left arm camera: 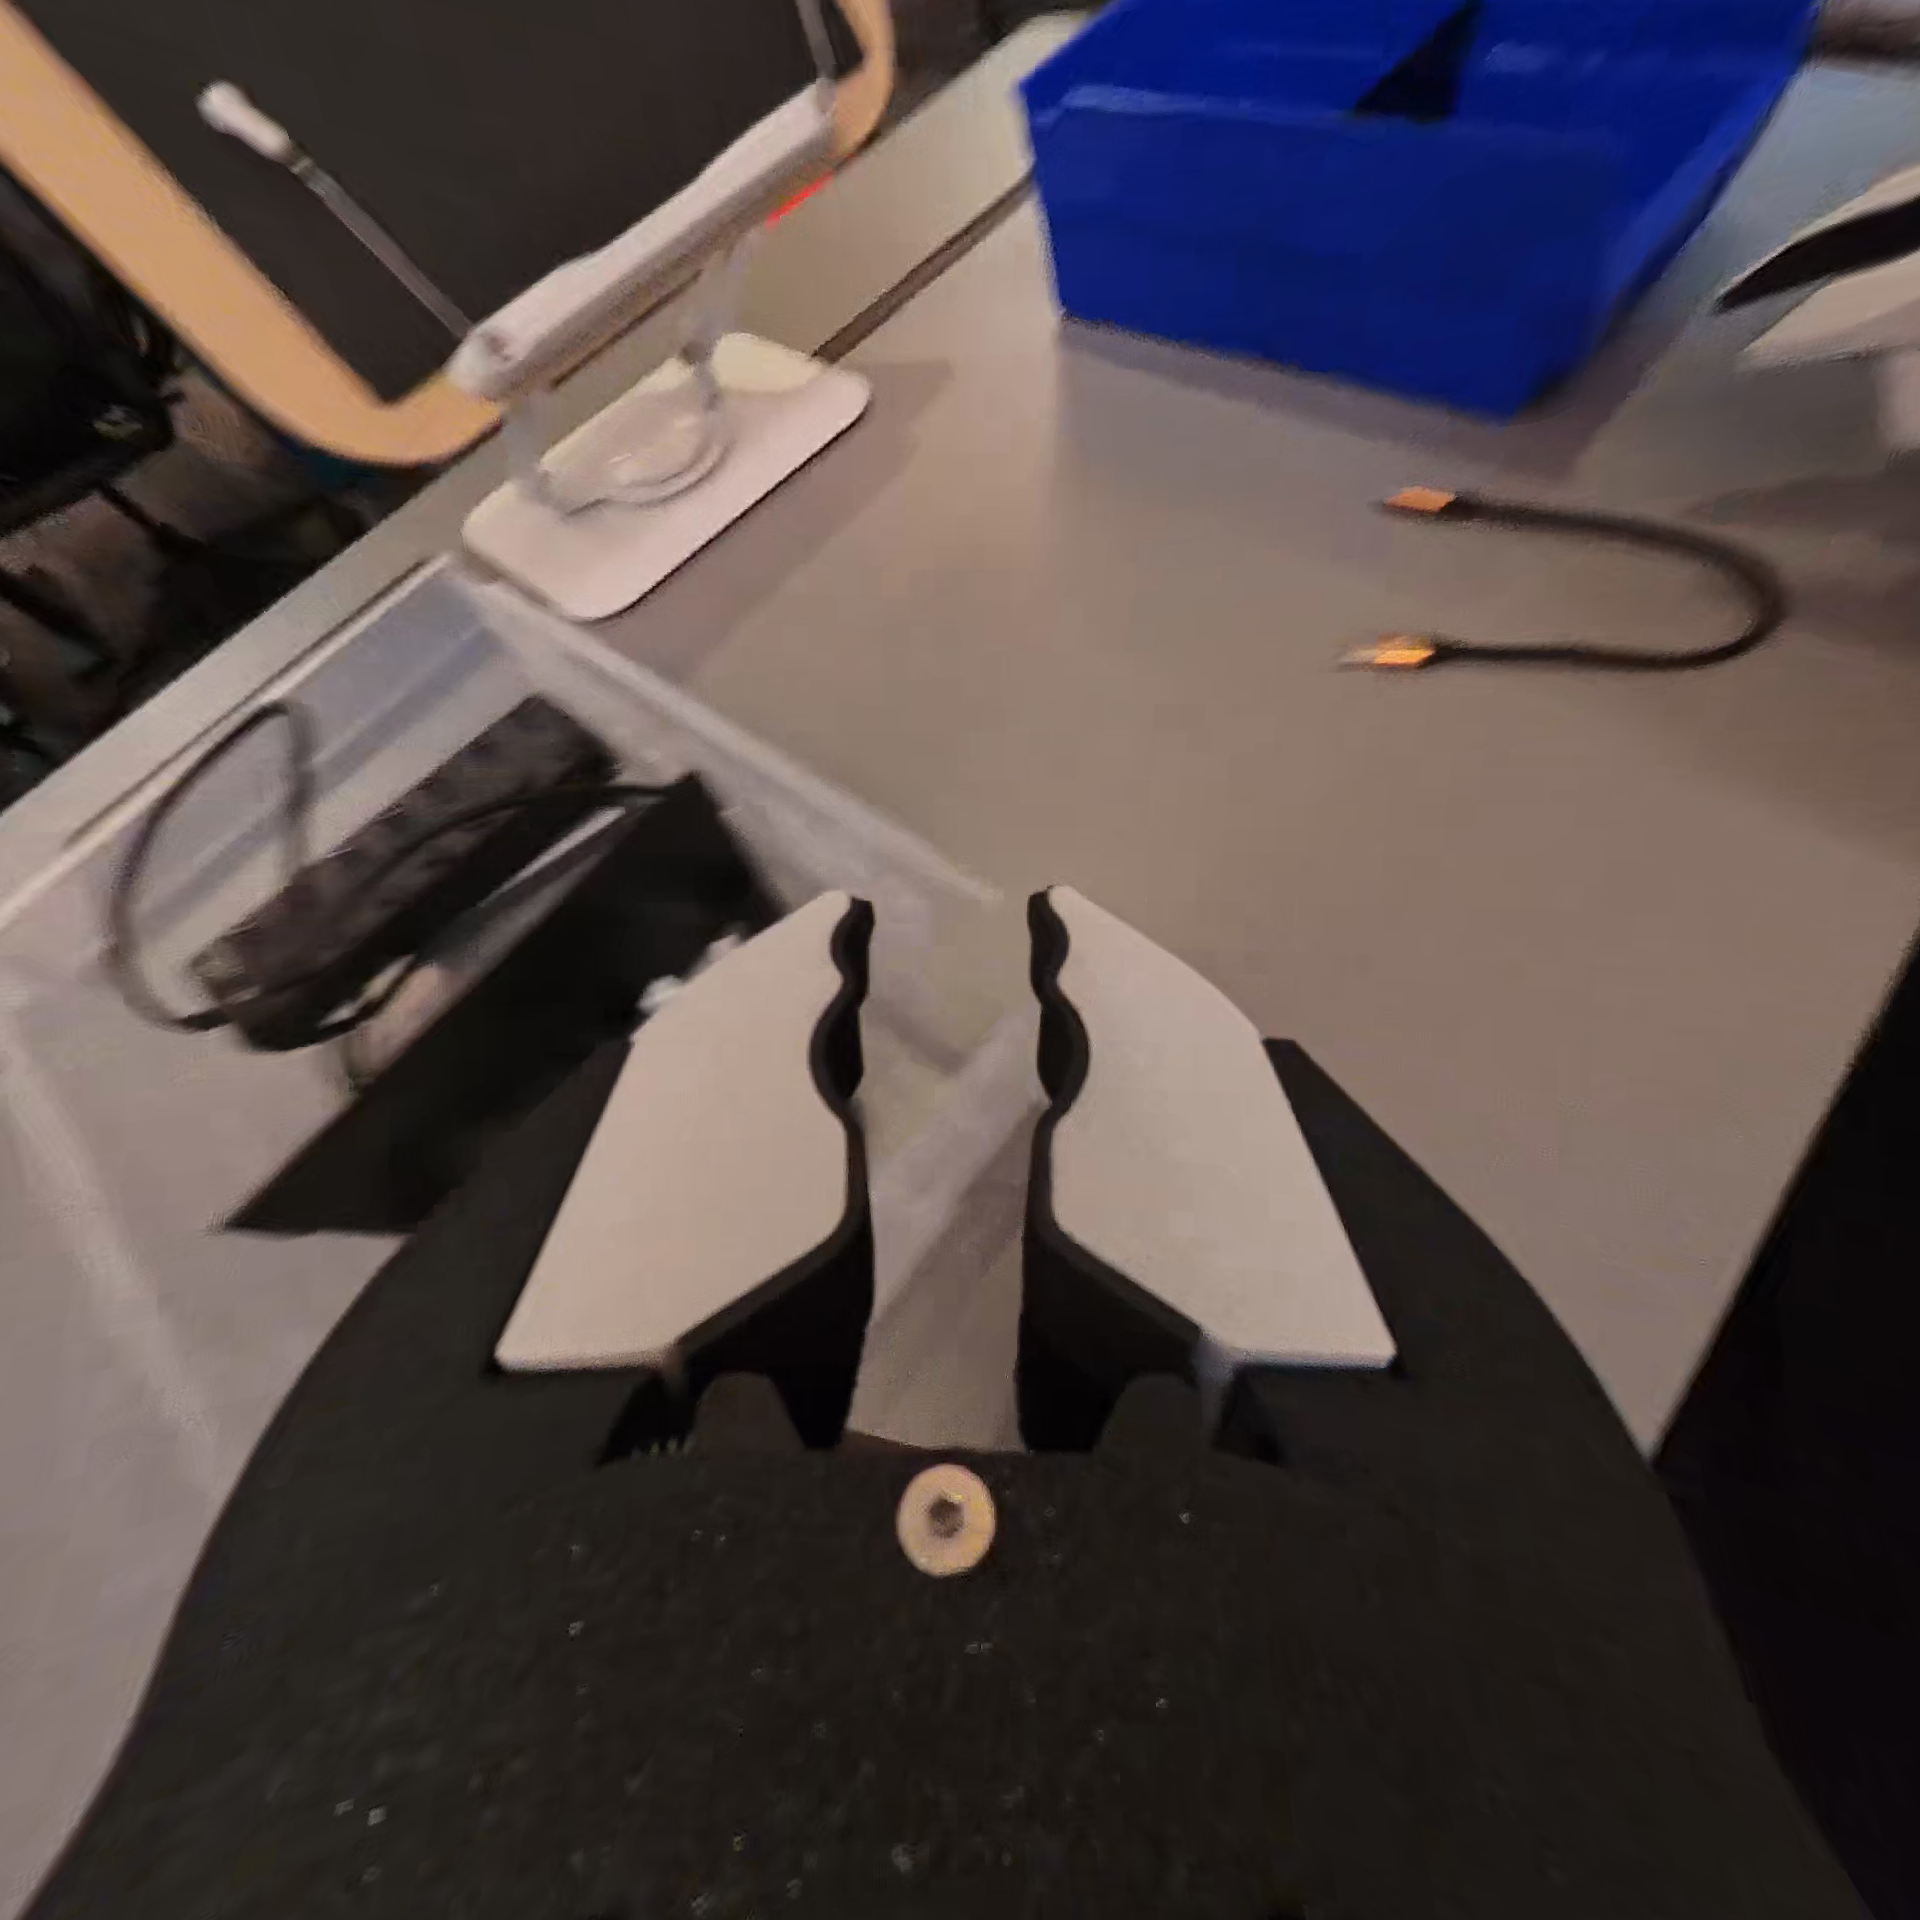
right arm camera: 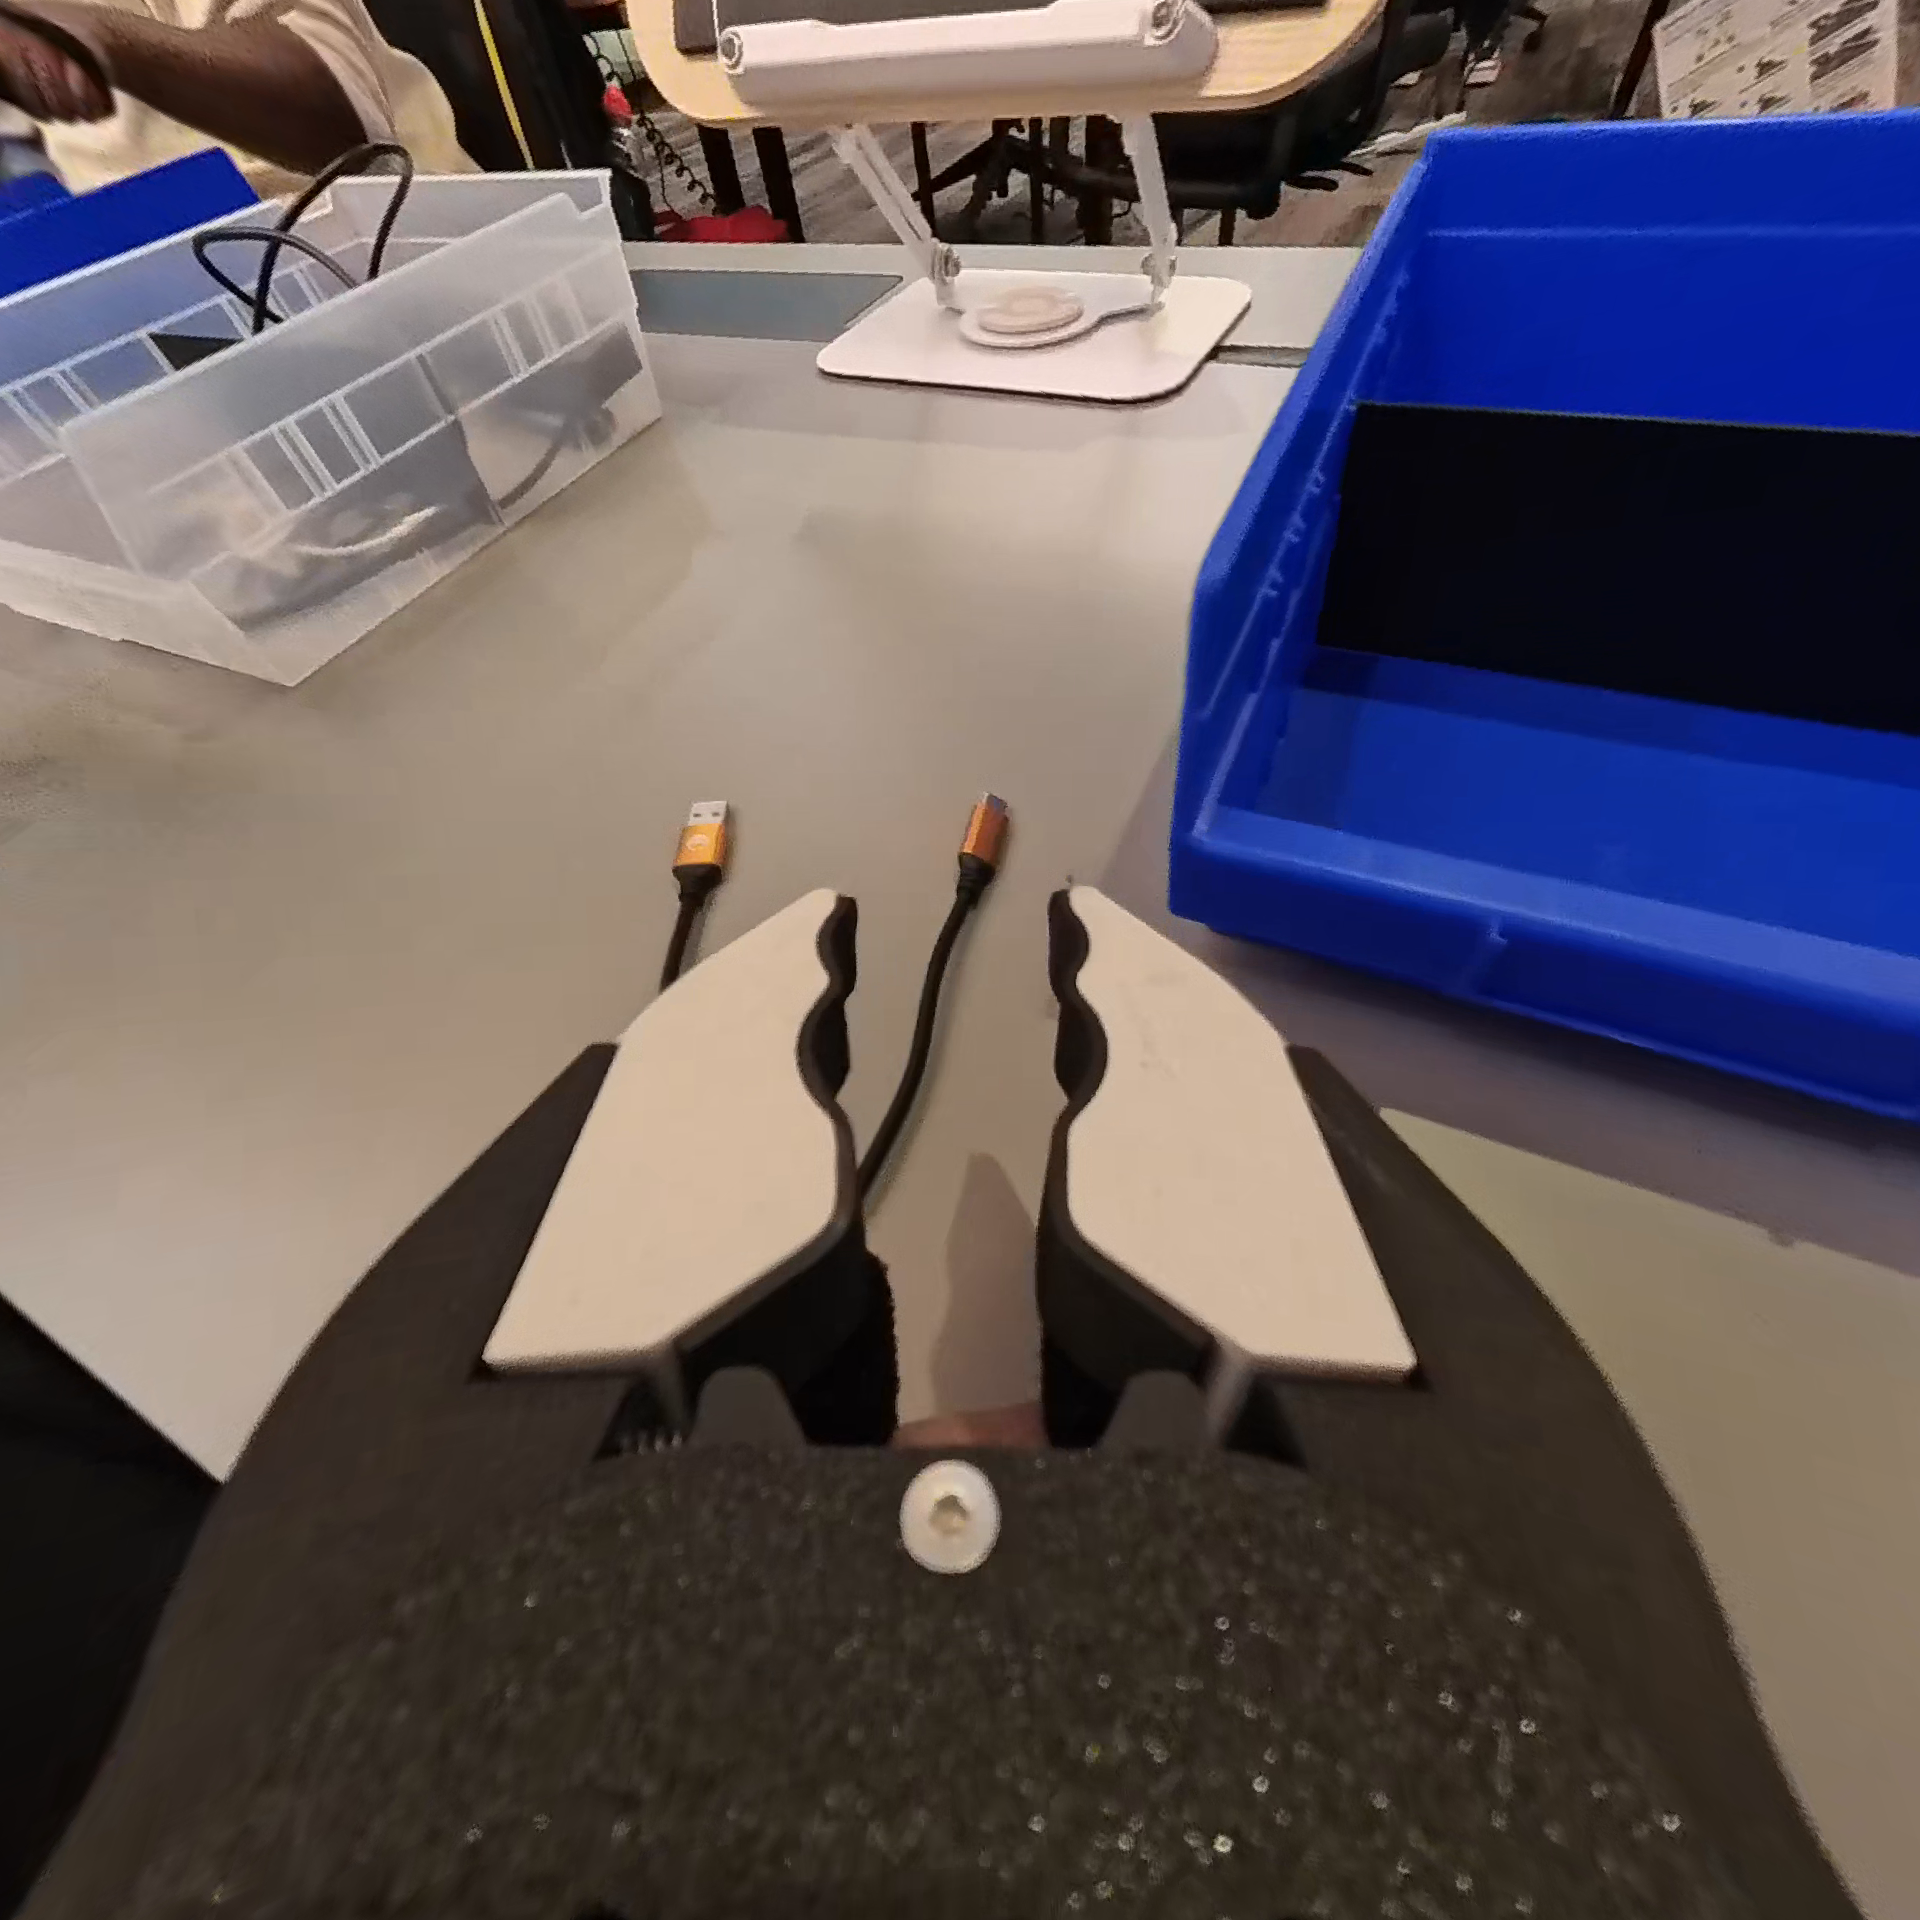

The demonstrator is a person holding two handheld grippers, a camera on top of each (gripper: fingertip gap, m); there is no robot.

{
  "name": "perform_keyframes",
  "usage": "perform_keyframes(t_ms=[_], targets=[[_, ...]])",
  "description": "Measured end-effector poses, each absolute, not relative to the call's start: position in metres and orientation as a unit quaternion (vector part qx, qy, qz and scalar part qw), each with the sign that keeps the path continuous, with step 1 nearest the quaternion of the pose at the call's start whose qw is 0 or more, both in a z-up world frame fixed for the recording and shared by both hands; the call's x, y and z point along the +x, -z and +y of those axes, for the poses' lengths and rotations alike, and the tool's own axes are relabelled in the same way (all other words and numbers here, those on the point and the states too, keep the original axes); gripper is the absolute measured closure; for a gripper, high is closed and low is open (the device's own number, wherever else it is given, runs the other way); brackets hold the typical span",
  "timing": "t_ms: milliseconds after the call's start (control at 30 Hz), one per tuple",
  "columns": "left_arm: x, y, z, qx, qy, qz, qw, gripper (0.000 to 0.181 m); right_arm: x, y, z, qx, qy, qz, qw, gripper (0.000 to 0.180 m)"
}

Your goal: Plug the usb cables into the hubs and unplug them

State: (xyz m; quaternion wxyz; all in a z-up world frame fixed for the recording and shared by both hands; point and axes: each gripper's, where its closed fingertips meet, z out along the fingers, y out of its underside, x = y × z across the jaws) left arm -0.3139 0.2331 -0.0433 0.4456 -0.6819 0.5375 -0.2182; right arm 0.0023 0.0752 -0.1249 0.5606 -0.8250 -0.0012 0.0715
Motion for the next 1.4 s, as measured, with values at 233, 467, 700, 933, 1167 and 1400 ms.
perform_keyframes(t_ms=[233,467,700,933,1167,1400], targets=[[-0.376,0.053,0.418,-0.719,-0.021,0.625,0.305,0.131,-0.003,0.126,0.083,-0.828,-0.076,-0.004,0.556,0.144],[-0.38,0.103,0.503,-0.663,-0.13,0.725,0.135,0.139,0.003,0.129,0.081,-0.832,-0.063,-0.01,0.552,0.144],[-0.348,0.134,0.512,-0.612,-0.126,0.768,0.138,0.123,0.009,0.133,0.077,-0.833,-0.089,0.005,0.545,0.144],[-0.339,0.154,0.511,-0.598,-0.126,0.774,0.166,0.122,0.007,0.135,0.076,-0.834,-0.114,0.011,0.539,0.144],[-0.33,0.16,0.522,-0.545,-0.201,0.781,0.228,0.13,-0.002,0.141,0.078,-0.842,-0.109,-0.008,0.528,0.144],[-0.331,0.132,0.527,-0.483,-0.298,0.767,0.3,0.13,0.0,0.14,0.078,-0.843,-0.101,-0.006,0.529,0.144]])
